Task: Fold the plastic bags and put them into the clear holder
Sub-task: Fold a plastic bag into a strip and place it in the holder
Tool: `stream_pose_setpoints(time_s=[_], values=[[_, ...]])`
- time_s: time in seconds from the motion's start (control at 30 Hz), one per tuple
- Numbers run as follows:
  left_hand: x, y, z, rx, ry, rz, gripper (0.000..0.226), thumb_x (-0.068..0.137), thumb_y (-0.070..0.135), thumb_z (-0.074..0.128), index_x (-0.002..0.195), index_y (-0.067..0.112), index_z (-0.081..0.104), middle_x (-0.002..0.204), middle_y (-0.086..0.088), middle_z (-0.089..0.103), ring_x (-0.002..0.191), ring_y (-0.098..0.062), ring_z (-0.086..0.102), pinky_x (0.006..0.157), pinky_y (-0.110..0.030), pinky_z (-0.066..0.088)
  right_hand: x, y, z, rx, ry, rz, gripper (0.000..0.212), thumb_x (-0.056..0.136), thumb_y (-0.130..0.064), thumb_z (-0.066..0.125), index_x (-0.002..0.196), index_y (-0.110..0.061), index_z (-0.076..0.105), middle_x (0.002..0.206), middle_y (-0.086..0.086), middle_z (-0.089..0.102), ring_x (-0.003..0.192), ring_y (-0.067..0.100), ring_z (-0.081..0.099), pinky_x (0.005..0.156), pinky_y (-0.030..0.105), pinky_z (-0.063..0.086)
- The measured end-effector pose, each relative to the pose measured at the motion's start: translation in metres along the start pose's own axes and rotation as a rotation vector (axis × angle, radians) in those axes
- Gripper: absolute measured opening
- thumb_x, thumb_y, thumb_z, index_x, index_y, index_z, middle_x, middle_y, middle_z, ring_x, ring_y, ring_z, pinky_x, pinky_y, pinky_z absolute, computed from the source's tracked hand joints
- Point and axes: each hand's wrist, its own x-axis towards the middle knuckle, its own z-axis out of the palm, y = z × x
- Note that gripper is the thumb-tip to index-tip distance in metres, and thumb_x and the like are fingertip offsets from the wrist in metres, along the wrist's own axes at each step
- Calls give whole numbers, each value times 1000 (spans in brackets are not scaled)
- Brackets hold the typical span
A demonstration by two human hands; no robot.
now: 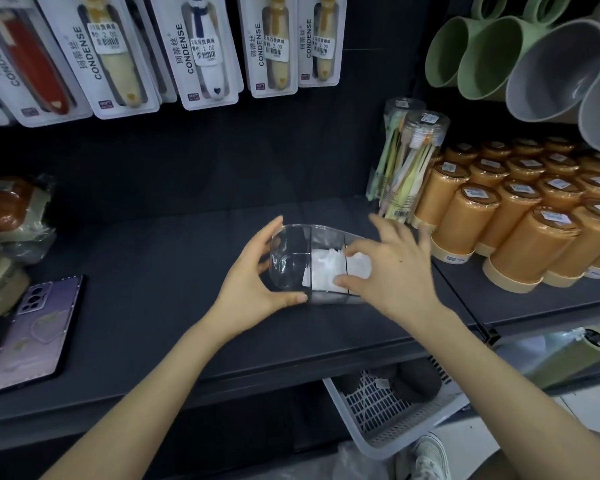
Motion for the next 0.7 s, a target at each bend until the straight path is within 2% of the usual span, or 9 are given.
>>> stream_pose_setpoints(time_s=[0.07,0.13,0.23,0.33,0.4,0.47,0.57,0.63,0.7], values=[[16,-3,1,-30,-27,-24,106,60,2,88,133,53,29,140,23,40,131,4,40,103,-15,39,-13,12,-1,88,140,53,34,61,-44,86,86,-25,74,127,13,59,114,38,55,101,60,31],[37,-5,1,-54,-69,-57,105,60,-1,87,133,49,30,136,24,42,129,1,44,102,-19,41,-29,21,1,157,219,63,29,61,-35,88,82,-21,74,115,9,65,101,37,61,89,52,40],[66,-8,1,-53,-137,-114,106,62,-2,85,142,39,28,139,11,40,129,-13,46,101,-28,45,-53,27,7,268,200,33,22,65,-27,87,79,-18,73,100,5,67,86,33,63,76,42,44],[87,-9,3,-46,-162,-157,107,67,-4,82,150,28,23,144,3,35,131,-16,42,94,-24,48,-75,31,13,338,164,21,17,70,-26,84,78,-17,72,86,-2,65,76,24,61,64,35,51],[93,-10,3,-14,-128,-178,106,70,-1,81,152,23,18,153,-6,28,134,-16,37,101,-26,44,-91,29,17,360,156,23,15,73,-28,82,76,-19,70,78,-7,63,70,16,59,57,27,49],[90,-12,1,68,-63,-197,104,73,8,82,153,20,16,156,-11,24,141,-21,32,112,-32,33,-109,24,24,354,150,-11,14,75,-32,78,74,-21,70,72,-9,61,63,12,58,51,23,47],[60,-17,-6,313,-19,-194,91,81,27,77,152,18,21,156,-7,28,141,-20,31,112,-25,25,-139,10,40,381,68,-52,22,76,-42,63,66,-23,68,64,-10,60,55,9,58,46,22,48],[26,-21,-14,484,-27,-154,78,88,33,68,151,16,26,154,-6,31,140,-20,31,109,-23,23,-159,0,55,362,-32,-77,29,76,-48,54,63,-27,67,61,-12,60,52,7,57,45,17,43],[-9,-25,-26,610,-45,-117,69,92,37,61,149,13,30,153,-8,34,141,-24,31,115,-31,23,-176,-12,72,312,-272,-100,27,80,-49,56,72,-27,69,69,-11,65,62,9,63,52,20,42]])
